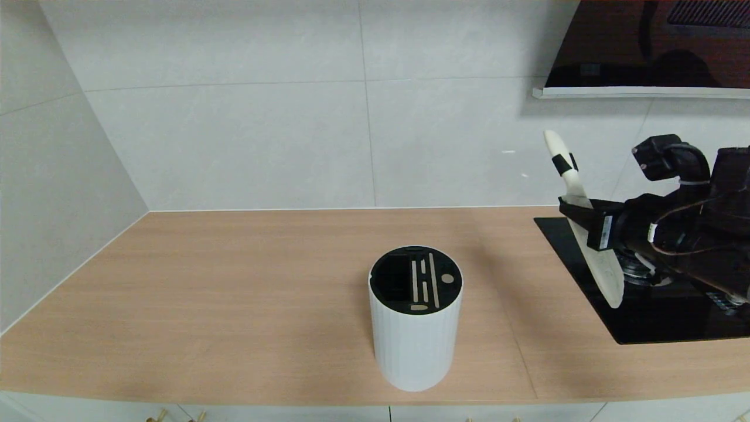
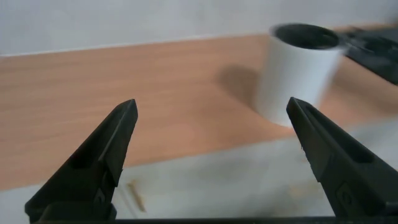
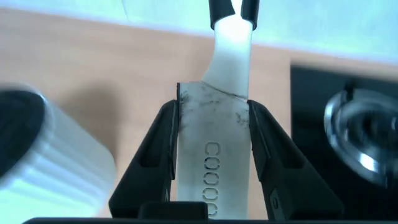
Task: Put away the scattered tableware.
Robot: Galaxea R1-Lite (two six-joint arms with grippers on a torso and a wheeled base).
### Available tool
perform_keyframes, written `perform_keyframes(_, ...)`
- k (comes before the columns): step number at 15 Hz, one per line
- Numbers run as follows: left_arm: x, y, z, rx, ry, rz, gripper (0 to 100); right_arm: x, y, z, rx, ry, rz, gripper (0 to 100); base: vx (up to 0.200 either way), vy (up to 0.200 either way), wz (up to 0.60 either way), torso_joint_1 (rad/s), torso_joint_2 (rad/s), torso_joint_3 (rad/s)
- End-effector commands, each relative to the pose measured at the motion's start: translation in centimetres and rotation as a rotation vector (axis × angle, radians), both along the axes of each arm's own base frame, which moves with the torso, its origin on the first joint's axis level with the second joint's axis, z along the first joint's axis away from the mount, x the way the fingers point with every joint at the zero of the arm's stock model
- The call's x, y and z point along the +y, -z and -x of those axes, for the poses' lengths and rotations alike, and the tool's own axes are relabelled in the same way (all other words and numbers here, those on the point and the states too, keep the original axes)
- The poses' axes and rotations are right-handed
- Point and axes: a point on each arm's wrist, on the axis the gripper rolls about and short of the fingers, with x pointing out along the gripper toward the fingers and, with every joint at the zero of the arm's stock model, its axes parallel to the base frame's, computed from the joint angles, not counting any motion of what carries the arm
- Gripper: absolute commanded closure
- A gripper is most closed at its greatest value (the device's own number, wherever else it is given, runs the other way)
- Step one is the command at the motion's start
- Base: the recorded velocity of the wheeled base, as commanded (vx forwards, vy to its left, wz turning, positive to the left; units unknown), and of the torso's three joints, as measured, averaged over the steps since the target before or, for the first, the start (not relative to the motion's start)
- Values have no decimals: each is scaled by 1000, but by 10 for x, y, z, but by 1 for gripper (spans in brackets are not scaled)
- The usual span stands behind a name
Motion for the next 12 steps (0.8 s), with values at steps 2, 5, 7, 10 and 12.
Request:
perform_keyframes(2,-8,-61,-73,231,191,-12,0,20,-39,-3,-122,-105,-44,100,0,0,0,0,0,0)
perform_keyframes(5,-20,-76,-145,291,263,-79,0,44,-50,-2,-55,-179,-29,100,0,0,0,0,0,0)
perform_keyframes(7,-37,-75,-189,289,325,-93,0,57,-44,9,-30,-227,-35,100,0,0,0,0,0,0)
perform_keyframes(10,-65,-49,-223,281,412,-44,0,79,-37,22,-6,-281,-36,100,0,0,0,0,0,0)
perform_keyframes(12,-84,-41,-242,226,454,33,0,92,-38,32,-1,-313,-47,100,0,0,0,0,0,0)
